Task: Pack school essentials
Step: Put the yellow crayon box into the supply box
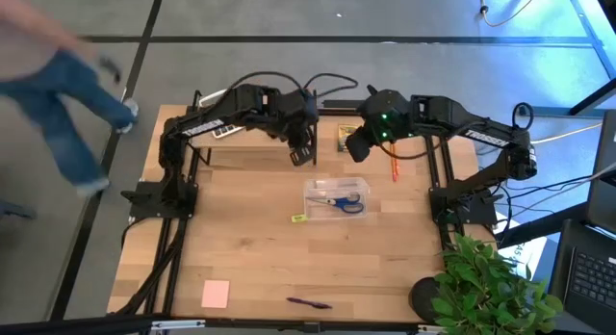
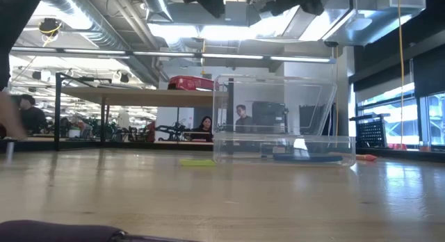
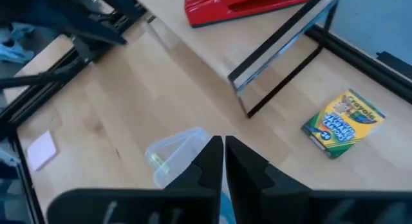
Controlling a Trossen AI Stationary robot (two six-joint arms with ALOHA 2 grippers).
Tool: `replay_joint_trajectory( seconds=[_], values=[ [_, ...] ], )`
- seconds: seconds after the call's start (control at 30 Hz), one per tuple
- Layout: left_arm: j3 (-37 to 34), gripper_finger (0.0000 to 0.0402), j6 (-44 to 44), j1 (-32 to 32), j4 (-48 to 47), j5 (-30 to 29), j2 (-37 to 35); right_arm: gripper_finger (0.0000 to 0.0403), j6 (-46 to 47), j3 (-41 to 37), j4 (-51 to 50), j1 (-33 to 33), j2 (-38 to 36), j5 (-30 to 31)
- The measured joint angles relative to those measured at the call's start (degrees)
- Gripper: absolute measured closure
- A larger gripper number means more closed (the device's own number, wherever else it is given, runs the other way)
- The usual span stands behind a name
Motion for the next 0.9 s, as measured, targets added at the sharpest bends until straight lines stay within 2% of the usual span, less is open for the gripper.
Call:
replay_joint_trajectory(
  seconds=[0.2, 0.4, 0.57, 0.77, 0.9],
  values=[
    [0.01, 0.0312, 3.59, 3.08, 2.22, 3.63, -0.12, 0.0382, 0.11, 0.00, 0.53, -1.01, 0.00, -0.02],
    [-0.01, 0.0312, 7.59, 3.53, 2.49, 1.25, -0.07, 0.0382, 0.29, 0.00, 1.97, -1.01, 0.00, -0.02],
    [0.01, 0.0312, 7.43, 3.53, 2.48, -0.35, -0.07, 0.0382, 5.59, 0.00, 1.93, -1.01, 0.00, 0.11],
    [-0.01, 0.0312, 7.39, 3.14, 2.48, -0.36, -0.07, 0.0382, 11.92, 0.00, 0.06, -1.01, 0.66, 6.04],
    [-0.01, 0.0312, 7.38, 3.07, 2.48, -0.35, -0.07, 0.0382, 12.05, -0.02, -1.82, -1.62, 2.98, 9.88]
  ],
)
